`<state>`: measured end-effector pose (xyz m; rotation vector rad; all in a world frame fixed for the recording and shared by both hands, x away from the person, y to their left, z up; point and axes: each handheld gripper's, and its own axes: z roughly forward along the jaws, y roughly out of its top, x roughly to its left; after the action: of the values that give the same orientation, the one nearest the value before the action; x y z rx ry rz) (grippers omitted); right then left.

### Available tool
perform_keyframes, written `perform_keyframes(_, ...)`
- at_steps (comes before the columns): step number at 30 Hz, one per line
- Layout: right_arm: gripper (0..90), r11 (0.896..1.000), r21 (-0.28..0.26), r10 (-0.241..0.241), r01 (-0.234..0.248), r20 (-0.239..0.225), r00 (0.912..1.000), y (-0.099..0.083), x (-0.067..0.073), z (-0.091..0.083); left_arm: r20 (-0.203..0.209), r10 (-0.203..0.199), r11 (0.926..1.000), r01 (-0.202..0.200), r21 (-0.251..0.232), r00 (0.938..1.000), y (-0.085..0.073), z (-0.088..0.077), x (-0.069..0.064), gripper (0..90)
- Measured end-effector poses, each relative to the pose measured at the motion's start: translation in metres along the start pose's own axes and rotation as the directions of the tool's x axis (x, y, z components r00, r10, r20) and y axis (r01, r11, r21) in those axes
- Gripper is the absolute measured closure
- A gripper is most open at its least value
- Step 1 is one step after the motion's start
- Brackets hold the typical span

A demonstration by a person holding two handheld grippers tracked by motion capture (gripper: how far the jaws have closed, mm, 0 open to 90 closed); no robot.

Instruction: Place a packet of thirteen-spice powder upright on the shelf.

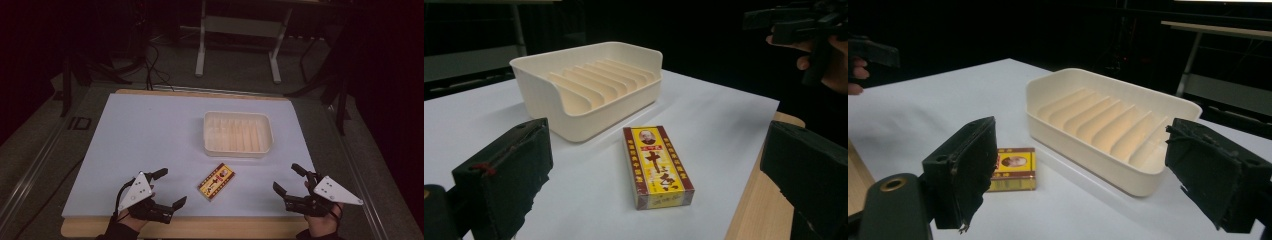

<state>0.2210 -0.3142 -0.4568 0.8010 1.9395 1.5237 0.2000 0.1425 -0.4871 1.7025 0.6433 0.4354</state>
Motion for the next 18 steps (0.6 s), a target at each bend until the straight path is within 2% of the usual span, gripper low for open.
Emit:
perform_keyframes(3, 13.2, 1.0, -0.007, -0.026, 0.026, -0.015, 0.9996, 0.001, 0.001, 0.0, 0.017, 0.017, 0.9998, -0.017, 0.005, 0.9997, 0.001, 0.001, -0.004, 1.2)
perform_keyframes(6, 13.2, 1.0, -0.007, -0.028, 0.027, -0.019, 0.9994, 0.002, 0.002, 0.0, 0.033, 0.024, 0.9997, -0.024, 0.009, 0.9992, 0.002, 0.001, -0.005, 1.2)
perform_keyframes(7, 13.2, 0.999, -0.007, -0.034, 0.034, -0.023, 0.9991, 0.002, 0.002, 0.0, 0.053, 0.027, 0.9996, -0.028, 0.011, 0.9982, 0.003, 0.002, -0.008, 1.2)
perform_keyframes(9, 13.2, 0.999, -0.008, -0.048, 0.047, -0.029, 0.9985, 0.003, 0.004, 0.0, 0.065, 0.034, 0.9993, -0.035, 0.016, 0.9973, 0.005, 0.003, -0.011, 1.2)
perform_keyframes(14, 12.2, 1.0, -0.003, -0.02, 0.02, -0.017, 0.9997, 0.004, 0.004, -0.001, 0.099, 0.063, 0.9978, -0.064, 0.015, 0.9931, 0.012, 0.003, -0.02, 1.1)
perform_keyframes(16, 12.0, 1.0, -0.006, -0.006, 0.006, -0.003, 1.0, 0.005, 0.003, -0.002, 0.091, 0.071, 0.997, -0.074, 0.024, 0.9933, 0.016, 0.004, -0.022, 1.1)
perform_keyframes(18, 12.1, 1.0, -0.013, 0.006, -0.006, -0.003, 1.0, 0.005, 0.002, -0.003, 0.078, 0.062, 0.9976, -0.065, 0.026, 0.995, 0.02, 0.004, -0.023, 1.1)
